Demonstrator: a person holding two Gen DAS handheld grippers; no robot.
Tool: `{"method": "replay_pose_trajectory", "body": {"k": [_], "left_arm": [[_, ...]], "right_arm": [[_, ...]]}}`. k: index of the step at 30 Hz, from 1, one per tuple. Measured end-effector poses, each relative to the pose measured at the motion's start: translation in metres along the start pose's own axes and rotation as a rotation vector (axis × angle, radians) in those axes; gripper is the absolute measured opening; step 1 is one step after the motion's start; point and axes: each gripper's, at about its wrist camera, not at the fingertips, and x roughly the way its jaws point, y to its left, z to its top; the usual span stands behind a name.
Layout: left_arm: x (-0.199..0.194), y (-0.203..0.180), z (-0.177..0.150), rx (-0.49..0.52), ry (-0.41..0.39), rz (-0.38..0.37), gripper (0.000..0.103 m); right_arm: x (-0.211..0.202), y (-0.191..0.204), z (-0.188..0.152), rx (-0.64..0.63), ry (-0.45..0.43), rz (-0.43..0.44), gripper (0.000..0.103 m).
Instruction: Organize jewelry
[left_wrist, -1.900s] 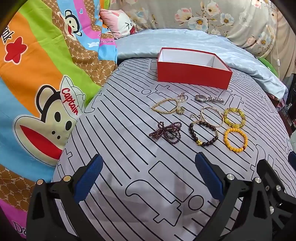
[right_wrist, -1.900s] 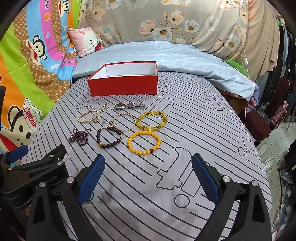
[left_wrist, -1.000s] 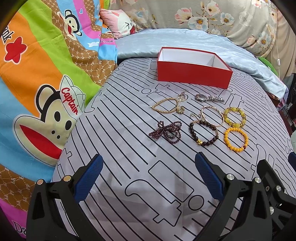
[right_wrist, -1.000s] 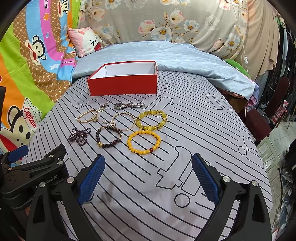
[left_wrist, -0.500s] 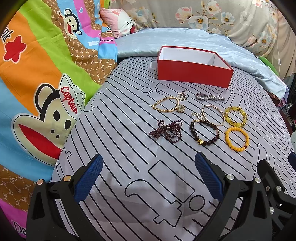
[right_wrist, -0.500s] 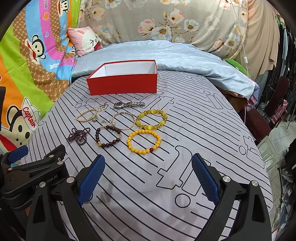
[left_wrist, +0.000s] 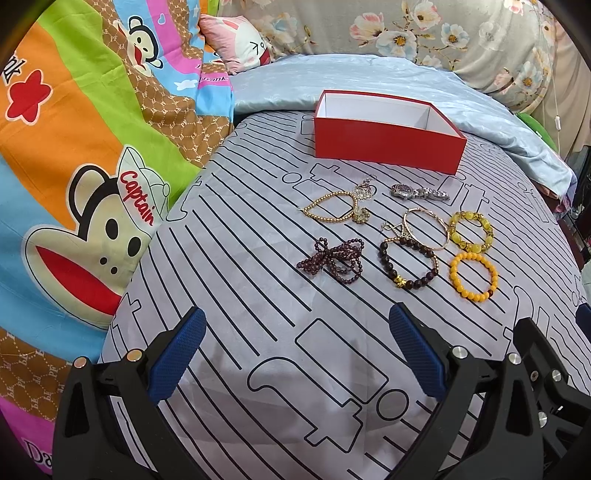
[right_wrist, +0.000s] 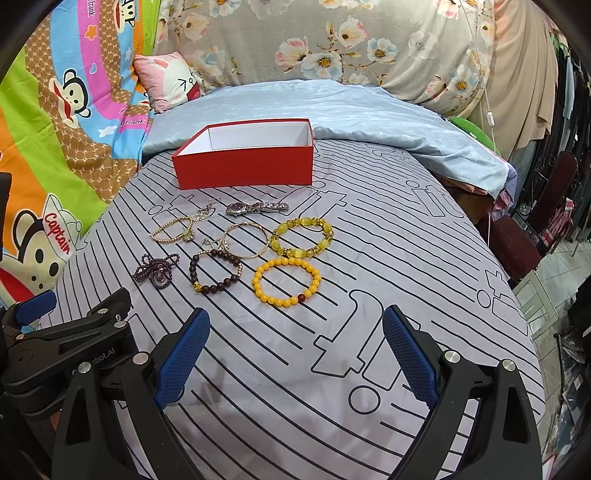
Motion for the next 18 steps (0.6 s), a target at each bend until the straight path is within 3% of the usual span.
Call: {"method": "replay_pose_trajectory", "body": {"k": [13,18], "left_arm": [[0.012,-0.003,0.0,0.009,-0.016,-0.019,0.097],[0.023,0.007,0.004,-0.065,-0.002,-0.067,0.097]], "right_arm": [[0.012,-0.005,0.001,0.021,0.015,0.017,0.093],[0.022,-0.014,0.005,0.047,0.03,0.013,0.093]]}}
